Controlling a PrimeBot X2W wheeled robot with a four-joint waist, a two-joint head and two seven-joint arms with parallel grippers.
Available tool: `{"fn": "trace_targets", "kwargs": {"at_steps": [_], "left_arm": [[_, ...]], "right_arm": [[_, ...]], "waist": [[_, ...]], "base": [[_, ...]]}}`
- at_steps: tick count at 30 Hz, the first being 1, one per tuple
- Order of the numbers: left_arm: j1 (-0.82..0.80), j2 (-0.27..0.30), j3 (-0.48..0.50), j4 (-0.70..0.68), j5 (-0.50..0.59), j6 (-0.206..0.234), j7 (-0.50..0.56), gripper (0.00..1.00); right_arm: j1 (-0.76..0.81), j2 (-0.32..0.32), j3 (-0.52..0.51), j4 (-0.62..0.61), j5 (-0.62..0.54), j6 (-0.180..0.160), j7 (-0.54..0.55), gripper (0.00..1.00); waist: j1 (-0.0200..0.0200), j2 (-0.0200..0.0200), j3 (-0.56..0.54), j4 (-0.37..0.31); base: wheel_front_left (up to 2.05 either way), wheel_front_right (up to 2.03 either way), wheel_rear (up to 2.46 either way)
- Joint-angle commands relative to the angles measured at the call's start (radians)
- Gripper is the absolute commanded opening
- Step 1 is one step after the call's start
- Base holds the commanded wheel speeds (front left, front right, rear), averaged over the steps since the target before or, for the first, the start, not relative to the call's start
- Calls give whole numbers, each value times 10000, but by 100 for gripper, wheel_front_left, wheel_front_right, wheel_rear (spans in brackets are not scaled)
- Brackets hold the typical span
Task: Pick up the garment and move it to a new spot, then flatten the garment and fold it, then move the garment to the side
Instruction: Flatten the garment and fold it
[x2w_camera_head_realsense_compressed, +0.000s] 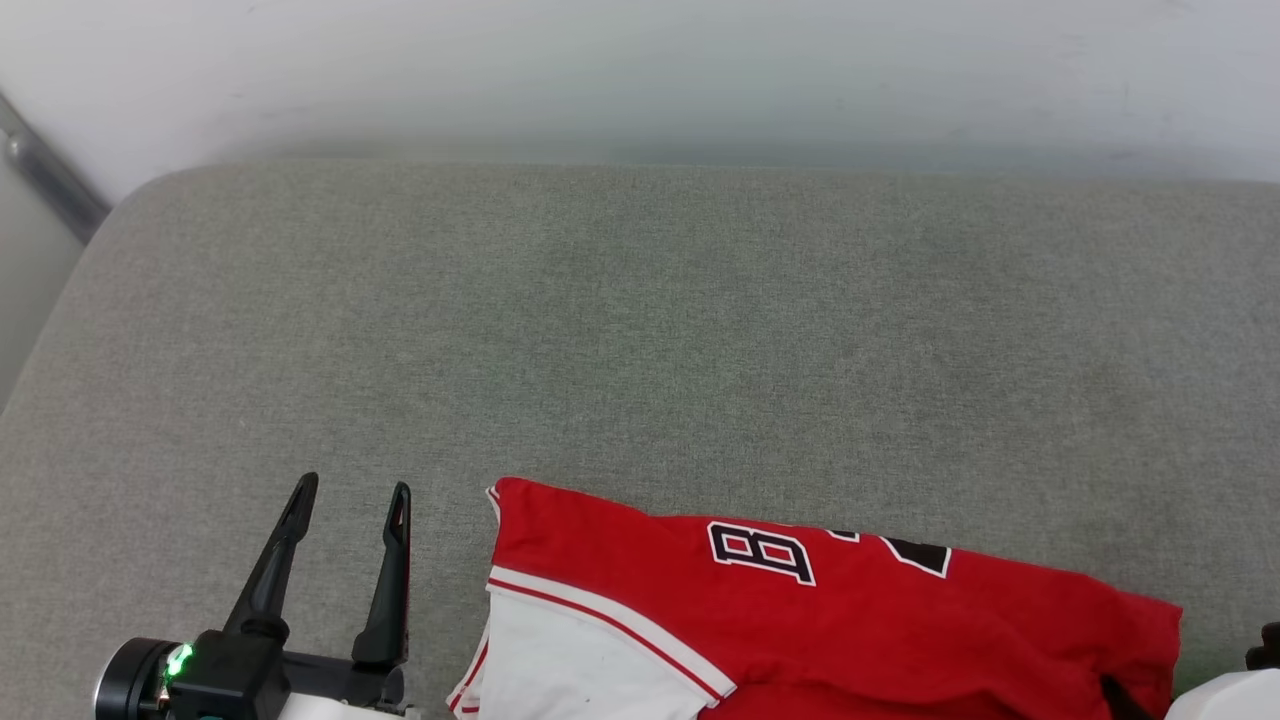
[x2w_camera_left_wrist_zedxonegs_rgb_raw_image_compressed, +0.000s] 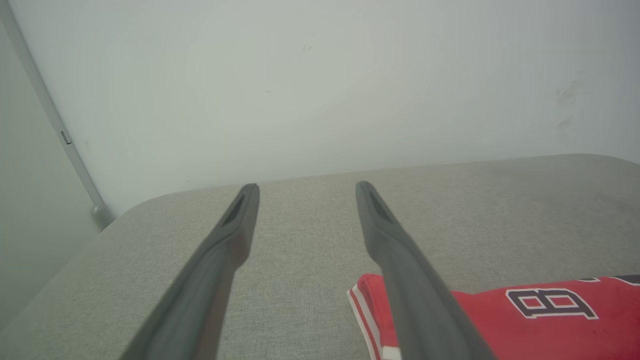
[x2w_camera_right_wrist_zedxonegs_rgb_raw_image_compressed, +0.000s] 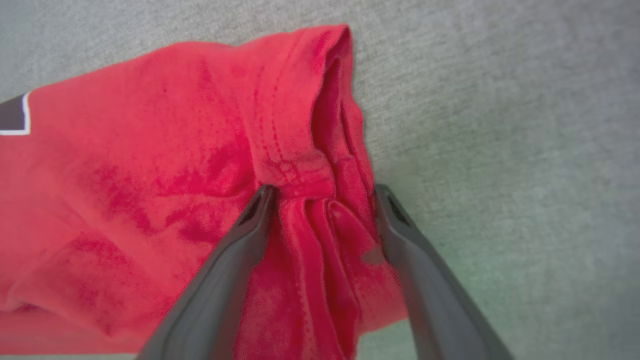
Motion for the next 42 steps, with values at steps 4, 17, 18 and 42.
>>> {"fn": "trace_targets", "kwargs": {"at_steps": [4,17,18,42], "left_arm": [[7,-126,139,89,33,-98,-20,100],[179,-228,473,82,66,-214,-20,100],[190,-222,500,87,73,-214,-20,100],[459,-335,355,357,150,-242,-20,100]], "right_arm": [[31,763,1154,685,444,166,91,11],[-296,-318,-693,144,-156,74,-911,0],[-336,-387,-923,157,-283,74,-899,0],[1067,543,696,-3962,116,79,1234,0]], "waist": [[1,-1,-166,6],[1,-1,-399,-278],[1,-1,-394,-301],[1,-1,-940,-375]], "base": [[0,0,0],[0,0,0],[0,0,0],[0,0,0]]}}
